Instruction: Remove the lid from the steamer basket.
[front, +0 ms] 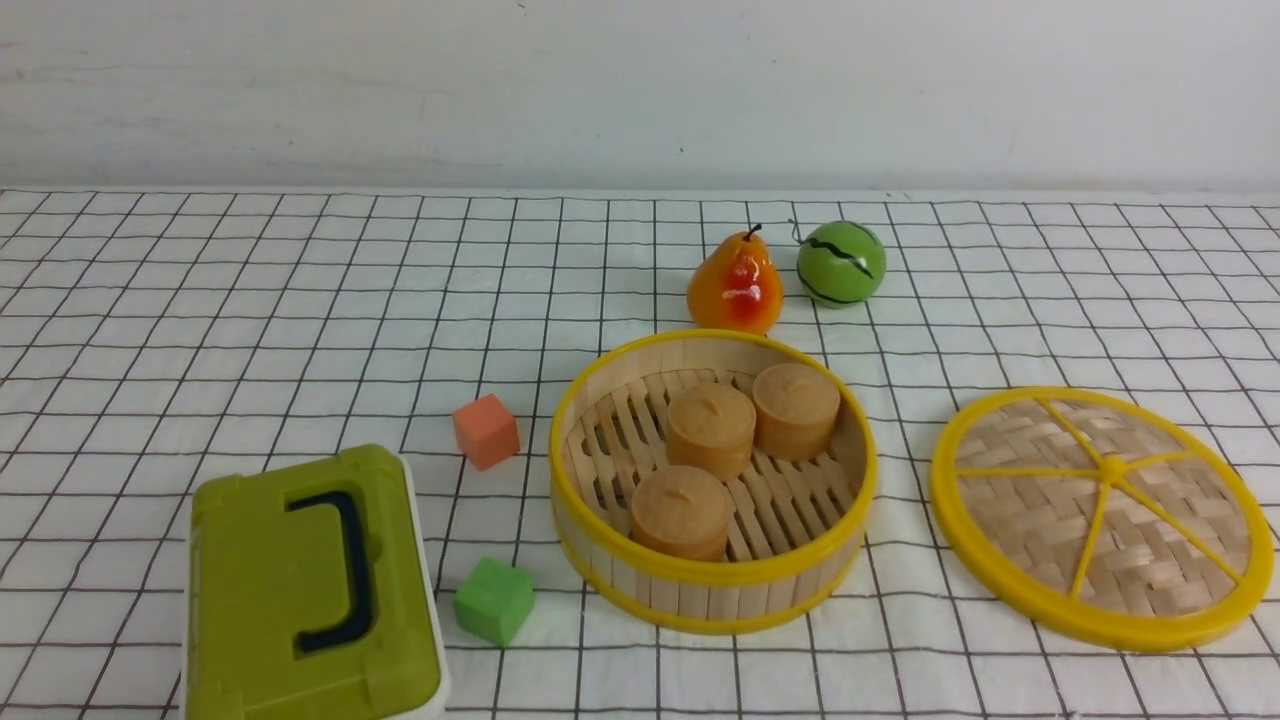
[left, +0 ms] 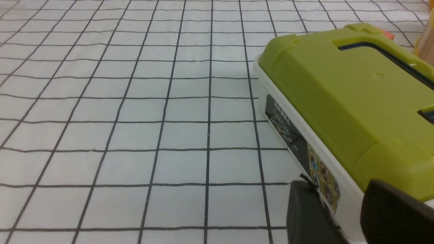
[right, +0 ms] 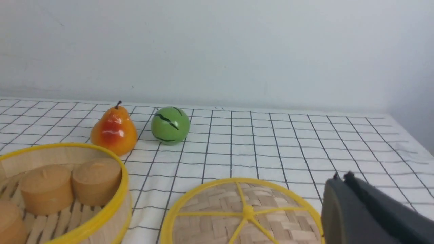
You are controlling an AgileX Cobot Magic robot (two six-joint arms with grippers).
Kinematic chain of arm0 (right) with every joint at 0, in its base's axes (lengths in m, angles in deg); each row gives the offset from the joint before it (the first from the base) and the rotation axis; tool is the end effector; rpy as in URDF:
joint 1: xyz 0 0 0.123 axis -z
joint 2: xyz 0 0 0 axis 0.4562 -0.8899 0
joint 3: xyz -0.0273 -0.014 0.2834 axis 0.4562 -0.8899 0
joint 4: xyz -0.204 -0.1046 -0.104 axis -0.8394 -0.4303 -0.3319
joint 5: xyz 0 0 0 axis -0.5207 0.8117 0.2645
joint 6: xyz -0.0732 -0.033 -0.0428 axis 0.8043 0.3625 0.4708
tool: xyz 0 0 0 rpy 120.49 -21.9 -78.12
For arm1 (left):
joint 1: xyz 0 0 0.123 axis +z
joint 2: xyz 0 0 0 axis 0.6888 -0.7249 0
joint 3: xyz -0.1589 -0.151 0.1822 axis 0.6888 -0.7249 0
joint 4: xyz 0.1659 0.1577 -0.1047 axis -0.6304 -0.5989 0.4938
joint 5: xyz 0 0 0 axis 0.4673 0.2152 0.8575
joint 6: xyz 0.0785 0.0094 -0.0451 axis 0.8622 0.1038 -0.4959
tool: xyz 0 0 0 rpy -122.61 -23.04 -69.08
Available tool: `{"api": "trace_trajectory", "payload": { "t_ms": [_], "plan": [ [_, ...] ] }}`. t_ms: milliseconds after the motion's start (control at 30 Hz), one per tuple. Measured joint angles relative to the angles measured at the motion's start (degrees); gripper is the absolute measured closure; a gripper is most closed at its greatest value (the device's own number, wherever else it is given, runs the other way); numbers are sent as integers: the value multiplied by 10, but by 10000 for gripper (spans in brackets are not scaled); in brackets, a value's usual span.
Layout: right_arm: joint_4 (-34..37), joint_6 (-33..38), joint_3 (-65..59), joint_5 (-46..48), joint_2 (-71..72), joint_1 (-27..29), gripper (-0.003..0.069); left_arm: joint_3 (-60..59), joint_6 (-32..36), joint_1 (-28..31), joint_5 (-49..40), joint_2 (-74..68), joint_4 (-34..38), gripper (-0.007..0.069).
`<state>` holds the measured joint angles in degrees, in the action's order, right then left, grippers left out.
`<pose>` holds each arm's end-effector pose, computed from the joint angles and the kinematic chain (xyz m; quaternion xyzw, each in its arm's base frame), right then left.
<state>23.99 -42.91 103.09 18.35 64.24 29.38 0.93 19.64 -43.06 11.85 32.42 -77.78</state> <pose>0.0688 -0.0007 0.2658 0.0253 0.7217 0.0122 0.6916 0.0535 -0.0010 0.1724 -0.0026 0.7991 -0.0069 0.6011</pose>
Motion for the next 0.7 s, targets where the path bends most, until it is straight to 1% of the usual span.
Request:
{"api": "trace_trajectory", "payload": {
  "t_ms": [200,267,433,700],
  "plan": [
    [-65,-97,-92,2,71,25,676,0,0,0,0,0,0,385],
    [-71,-112,-116,12,97,26,676,0,0,0,0,0,0,385],
    [-77,-117,-150,50,124,26,676,0,0,0,0,0,0,385],
    [-77,-117,-149,116,124,12,676,0,0,0,0,0,0,385]
  ]
}}
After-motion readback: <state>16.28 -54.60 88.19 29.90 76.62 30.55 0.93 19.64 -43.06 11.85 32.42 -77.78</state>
